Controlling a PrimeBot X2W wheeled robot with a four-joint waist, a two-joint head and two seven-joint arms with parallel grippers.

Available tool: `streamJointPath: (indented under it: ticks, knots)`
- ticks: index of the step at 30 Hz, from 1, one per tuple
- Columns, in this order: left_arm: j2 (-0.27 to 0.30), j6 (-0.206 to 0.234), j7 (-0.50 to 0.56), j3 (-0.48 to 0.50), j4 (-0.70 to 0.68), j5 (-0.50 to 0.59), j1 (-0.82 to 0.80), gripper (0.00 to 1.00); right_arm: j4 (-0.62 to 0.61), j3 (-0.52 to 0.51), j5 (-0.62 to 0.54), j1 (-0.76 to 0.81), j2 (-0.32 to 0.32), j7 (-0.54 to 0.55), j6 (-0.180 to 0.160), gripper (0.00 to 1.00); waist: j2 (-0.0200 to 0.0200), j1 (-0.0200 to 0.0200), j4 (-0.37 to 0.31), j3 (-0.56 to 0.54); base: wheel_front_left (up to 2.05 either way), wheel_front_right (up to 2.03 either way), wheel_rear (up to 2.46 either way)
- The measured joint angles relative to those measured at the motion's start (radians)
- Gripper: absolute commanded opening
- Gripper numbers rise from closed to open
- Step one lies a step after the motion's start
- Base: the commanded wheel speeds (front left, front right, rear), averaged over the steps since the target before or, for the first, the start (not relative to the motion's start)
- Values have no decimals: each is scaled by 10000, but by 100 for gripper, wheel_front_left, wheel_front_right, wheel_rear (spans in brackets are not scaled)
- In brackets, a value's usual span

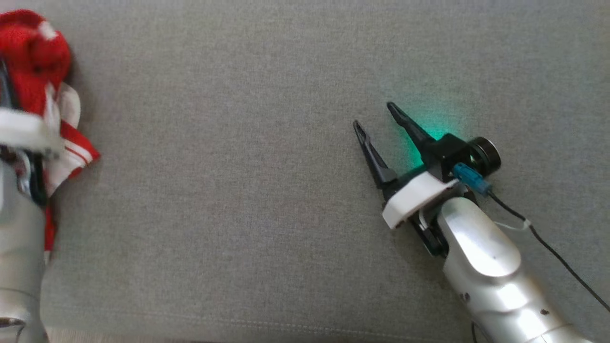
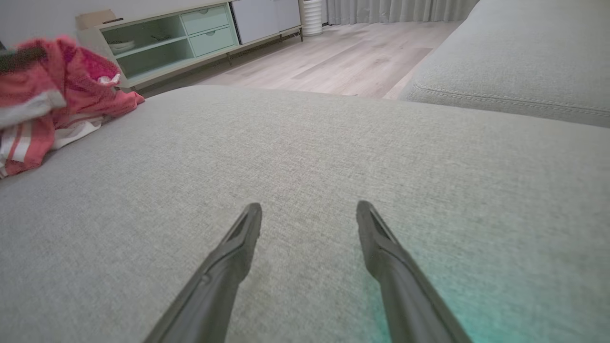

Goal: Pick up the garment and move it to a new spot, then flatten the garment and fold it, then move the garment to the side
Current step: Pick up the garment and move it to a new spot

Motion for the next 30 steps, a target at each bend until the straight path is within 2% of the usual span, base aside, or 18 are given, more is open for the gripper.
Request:
streamJointPath:
  ticks: [8,12,17,23,30]
  knots:
    - [-86,-276,-33,-259,-3367,222,-81,0,56,69,245,458,-81,15,0,100,0,-2,-206,-638,0,0,0]
    - [-696,-426,-65,-408,-4583,-121,-67,0,-119,349,644,653,-82,15,0,100,0,-1,-632,-883,0,0,0]
    - [-1590,-456,-84,-1363,-5488,-625,101,0,-299,811,1012,923,-81,27,0,100,0,-1,-1449,-1109,0,0,0]
    - [-2370,-460,-86,-3085,-5929,-1360,553,0,-642,1208,1440,966,-79,29,0,100,0,-2,-2722,-1278,0,0,0]
    - [-2905,-529,-84,-4481,-5902,-2190,1209,0,-1072,1243,1618,1064,-77,29,0,100,0,-1,-4254,-1361,0,0,0]
